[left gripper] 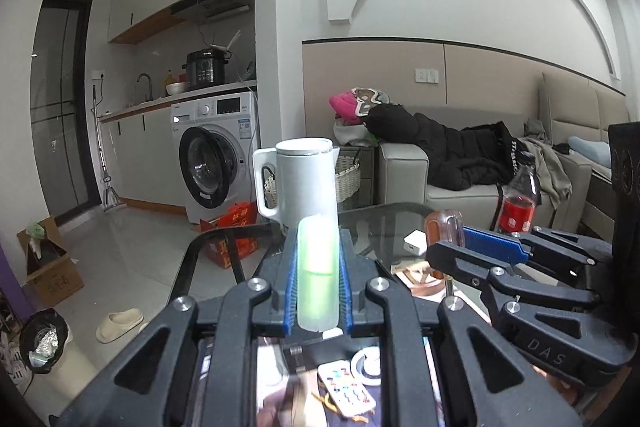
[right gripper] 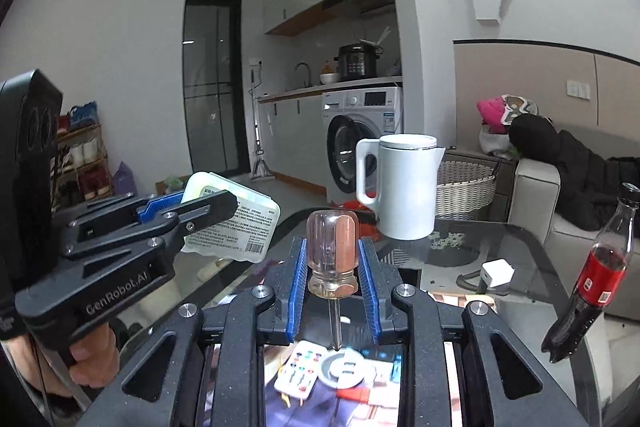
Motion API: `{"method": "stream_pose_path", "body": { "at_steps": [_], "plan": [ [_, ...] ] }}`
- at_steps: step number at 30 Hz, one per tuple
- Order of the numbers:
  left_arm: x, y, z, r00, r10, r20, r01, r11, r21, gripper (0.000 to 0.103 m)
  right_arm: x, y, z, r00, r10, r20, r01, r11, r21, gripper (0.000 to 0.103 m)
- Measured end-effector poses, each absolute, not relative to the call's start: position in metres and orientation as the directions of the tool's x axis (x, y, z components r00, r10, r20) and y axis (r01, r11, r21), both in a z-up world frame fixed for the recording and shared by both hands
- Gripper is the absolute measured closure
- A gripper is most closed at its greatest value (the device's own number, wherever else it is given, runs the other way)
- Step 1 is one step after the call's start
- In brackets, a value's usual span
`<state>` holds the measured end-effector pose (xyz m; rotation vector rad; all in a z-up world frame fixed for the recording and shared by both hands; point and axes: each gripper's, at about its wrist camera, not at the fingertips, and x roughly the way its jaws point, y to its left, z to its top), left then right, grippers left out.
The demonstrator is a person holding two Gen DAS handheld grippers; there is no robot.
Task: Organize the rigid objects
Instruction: 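Lift the green case with left tool while right tool lifts the screwdriver over the box, then lower and release the green case into the box while right tool drops the screwdriver in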
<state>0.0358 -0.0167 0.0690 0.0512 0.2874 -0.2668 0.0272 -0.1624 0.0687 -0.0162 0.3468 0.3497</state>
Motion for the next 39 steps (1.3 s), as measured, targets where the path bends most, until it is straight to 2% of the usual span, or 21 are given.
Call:
{"method": "stream_pose_path", "body": {
  "at_steps": [4,10,16,18,21,27,36,39],
  "plan": [
    [0.069,-0.021,0.064,0.920,-0.253,-0.300,0.258,0.966,-0.024,0.088,0.065,-0.156,0.066,0.894,0.285,-0.345,-0.297,0.955,0.019,0.078],
    [0.115,-0.026,0.040,0.891,-0.252,-0.377,0.247,0.967,-0.062,0.088,0.132,-0.167,0.037,0.853,0.245,-0.461,-0.225,0.969,0.098,0.078],
    [0.152,-0.035,0.005,0.828,-0.246,-0.504,0.240,0.968,-0.079,0.088,0.172,-0.179,0.002,0.791,0.247,-0.559,-0.197,0.969,0.150,0.078],
    [0.160,-0.041,-0.007,0.778,-0.252,-0.576,0.258,0.963,-0.074,0.088,0.178,-0.179,-0.008,0.771,0.242,-0.589,-0.192,0.970,0.147,0.078],
    [0.165,-0.049,-0.019,0.728,-0.247,-0.639,0.265,0.962,-0.069,0.088,0.186,-0.177,-0.022,0.729,0.226,-0.646,-0.181,0.974,0.137,0.078],
    [0.173,-0.055,-0.035,0.656,-0.249,-0.713,0.278,0.957,-0.079,0.088,0.189,-0.179,-0.047,0.621,0.239,-0.747,-0.180,0.970,0.161,0.078],
    [0.178,-0.053,-0.050,0.579,-0.239,-0.779,0.255,0.961,-0.105,0.088,0.187,-0.175,-0.058,0.571,0.233,-0.787,-0.192,0.970,0.148,0.078],
    [0.177,-0.056,-0.055,0.580,-0.208,-0.787,0.252,0.965,-0.069,0.088,0.187,-0.172,-0.058,0.567,0.229,-0.791,-0.192,0.971,0.144,0.078]
  ]
}}
